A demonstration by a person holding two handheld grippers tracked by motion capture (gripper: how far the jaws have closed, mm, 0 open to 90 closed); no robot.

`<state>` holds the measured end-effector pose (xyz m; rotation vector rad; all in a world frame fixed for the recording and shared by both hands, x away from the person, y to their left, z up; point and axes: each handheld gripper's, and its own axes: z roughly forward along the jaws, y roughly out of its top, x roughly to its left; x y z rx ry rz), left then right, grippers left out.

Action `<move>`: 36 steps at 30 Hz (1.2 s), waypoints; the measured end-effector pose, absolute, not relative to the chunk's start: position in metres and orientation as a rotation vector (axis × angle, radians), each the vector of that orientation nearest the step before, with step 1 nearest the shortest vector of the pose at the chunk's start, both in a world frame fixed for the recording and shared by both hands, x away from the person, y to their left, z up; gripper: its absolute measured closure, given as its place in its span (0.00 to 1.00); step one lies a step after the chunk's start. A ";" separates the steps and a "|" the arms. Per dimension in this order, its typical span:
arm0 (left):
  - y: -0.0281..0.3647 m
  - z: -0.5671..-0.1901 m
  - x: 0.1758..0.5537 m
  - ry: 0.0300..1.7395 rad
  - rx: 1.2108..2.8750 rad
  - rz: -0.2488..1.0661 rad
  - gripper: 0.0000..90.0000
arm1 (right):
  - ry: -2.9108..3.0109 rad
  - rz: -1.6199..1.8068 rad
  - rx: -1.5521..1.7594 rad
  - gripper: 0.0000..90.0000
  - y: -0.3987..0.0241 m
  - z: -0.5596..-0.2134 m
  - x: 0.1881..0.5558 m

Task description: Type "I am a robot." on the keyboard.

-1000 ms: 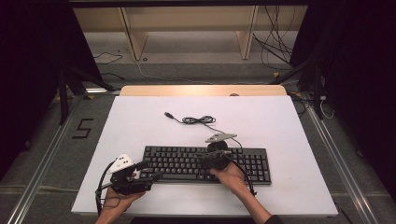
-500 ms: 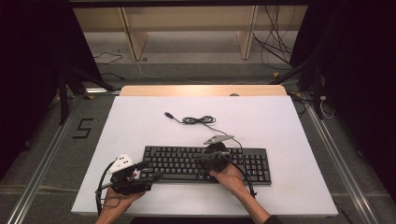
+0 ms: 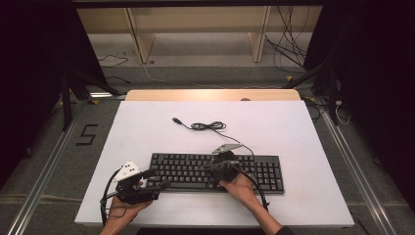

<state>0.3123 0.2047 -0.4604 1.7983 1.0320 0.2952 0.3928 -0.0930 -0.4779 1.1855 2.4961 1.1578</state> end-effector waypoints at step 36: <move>0.195 -0.458 0.326 1.056 1.812 0.296 0.34 | 2.486 1.382 1.121 0.56 -0.108 -0.457 0.365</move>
